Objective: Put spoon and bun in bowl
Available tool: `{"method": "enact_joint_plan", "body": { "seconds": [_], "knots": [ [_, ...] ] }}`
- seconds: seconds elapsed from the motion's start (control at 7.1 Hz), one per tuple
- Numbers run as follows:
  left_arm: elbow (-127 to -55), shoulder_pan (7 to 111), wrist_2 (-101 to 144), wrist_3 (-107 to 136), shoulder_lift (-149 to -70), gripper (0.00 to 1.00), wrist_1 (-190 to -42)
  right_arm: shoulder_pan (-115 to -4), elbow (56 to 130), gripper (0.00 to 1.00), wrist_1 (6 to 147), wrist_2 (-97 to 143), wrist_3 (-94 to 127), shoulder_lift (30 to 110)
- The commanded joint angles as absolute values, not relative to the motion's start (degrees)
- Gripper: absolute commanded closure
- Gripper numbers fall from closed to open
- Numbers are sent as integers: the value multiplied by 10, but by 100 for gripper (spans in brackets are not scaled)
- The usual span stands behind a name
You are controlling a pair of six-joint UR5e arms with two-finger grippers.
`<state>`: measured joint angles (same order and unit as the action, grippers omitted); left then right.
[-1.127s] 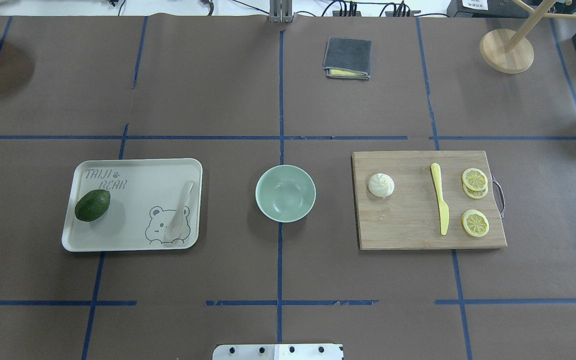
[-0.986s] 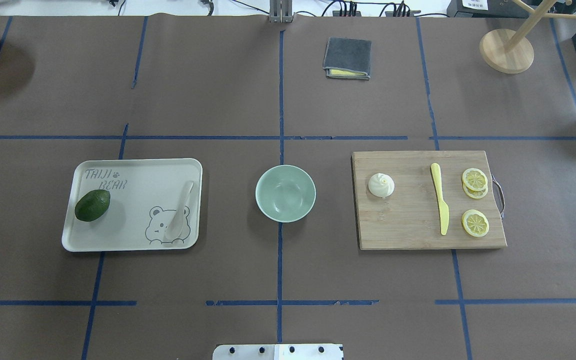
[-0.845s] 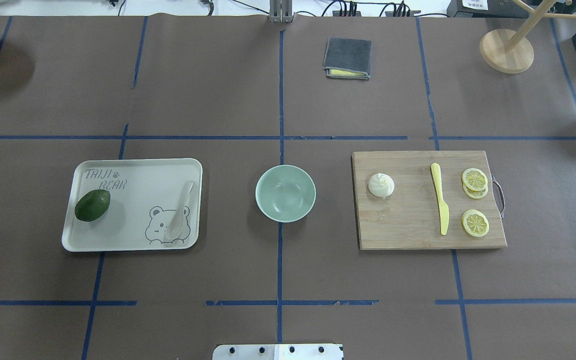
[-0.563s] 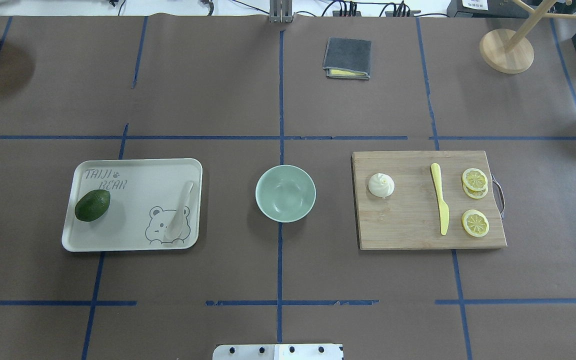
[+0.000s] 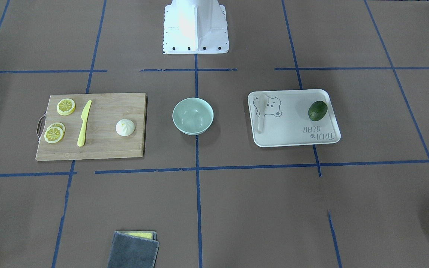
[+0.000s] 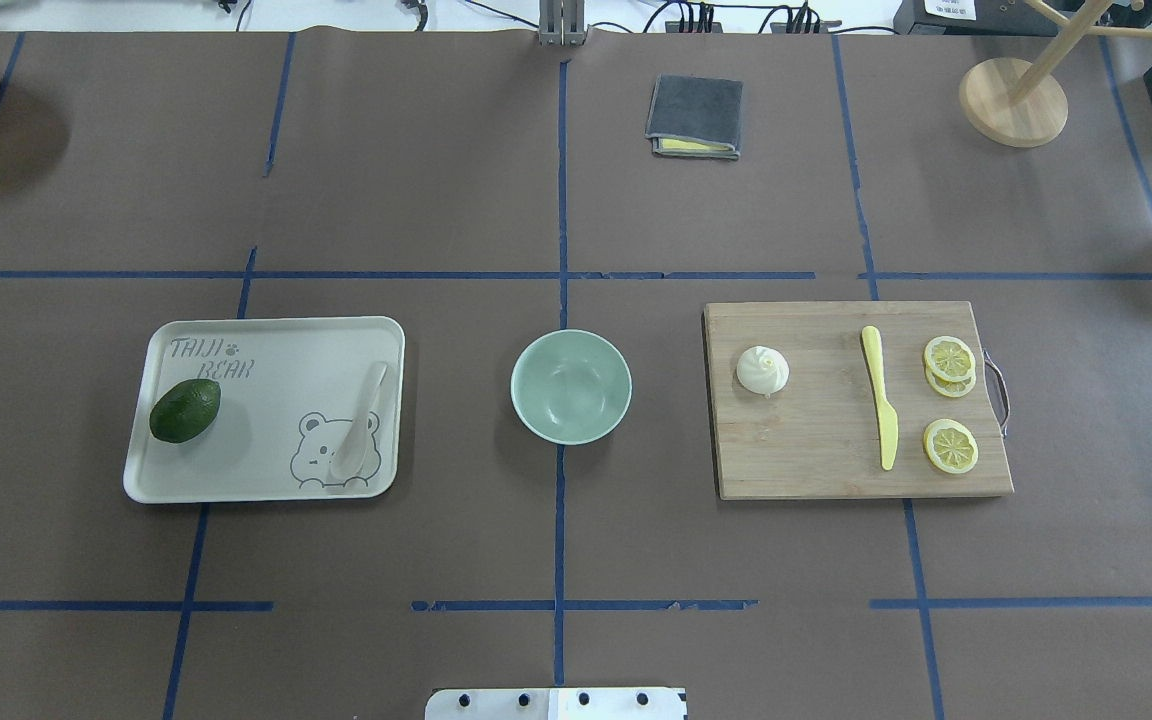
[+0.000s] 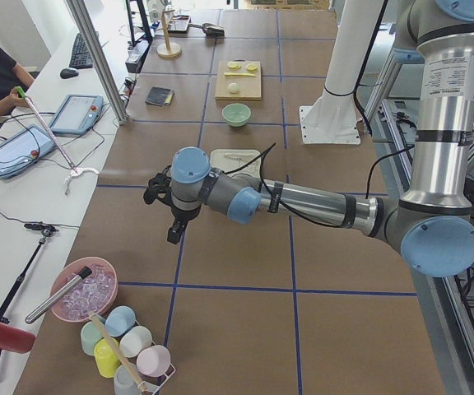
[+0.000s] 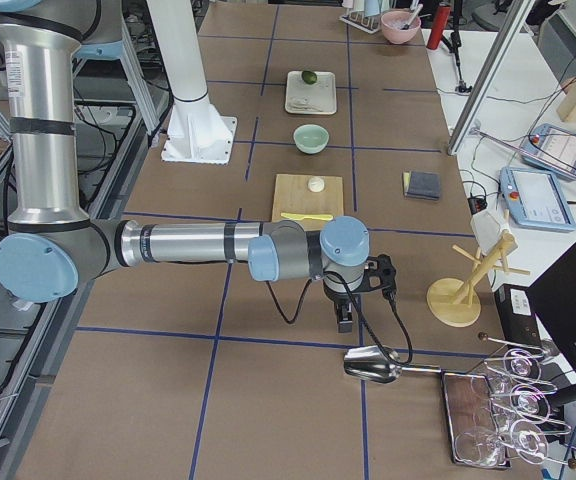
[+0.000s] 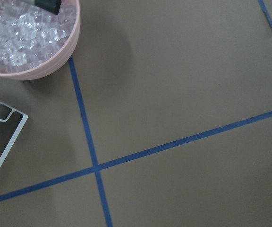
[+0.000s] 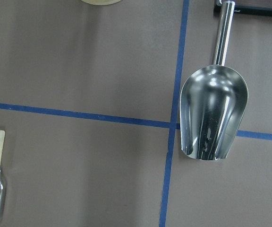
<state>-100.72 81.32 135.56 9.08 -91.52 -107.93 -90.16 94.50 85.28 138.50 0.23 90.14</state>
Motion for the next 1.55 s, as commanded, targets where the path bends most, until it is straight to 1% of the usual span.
{"method": "enact_joint_plan", "body": {
  "seconds": [0.0, 0.28, 0.56, 0.7, 0.85, 1.13, 1.41],
  "knots": [
    [-1078, 720, 1351, 254, -939, 0, -1085, -898, 946, 0, 848, 1384, 2, 889],
    [-1091, 641, 1335, 381, -990, 0, -1085, -897, 944, 0, 847, 1389, 5, 886],
    [-1091, 544, 1247, 507, -1033, 0, -1085, -875, 955, 0, 846, 1390, 7, 881],
    [-1086, 501, 1220, 553, -1048, 0, -1085, -862, 974, 0, 846, 1390, 59, 876],
    [-1085, 462, 1186, 611, -1067, 1, -1085, -840, 1014, 0, 846, 1390, 123, 875],
    [-1075, 397, 1131, 663, -1086, 5, -1085, -800, 1060, 0, 847, 1390, 214, 875],
    [-1056, 371, 1107, 675, -1097, 7, -1085, -745, 1093, 0, 846, 1383, 304, 873]
  ]
}}
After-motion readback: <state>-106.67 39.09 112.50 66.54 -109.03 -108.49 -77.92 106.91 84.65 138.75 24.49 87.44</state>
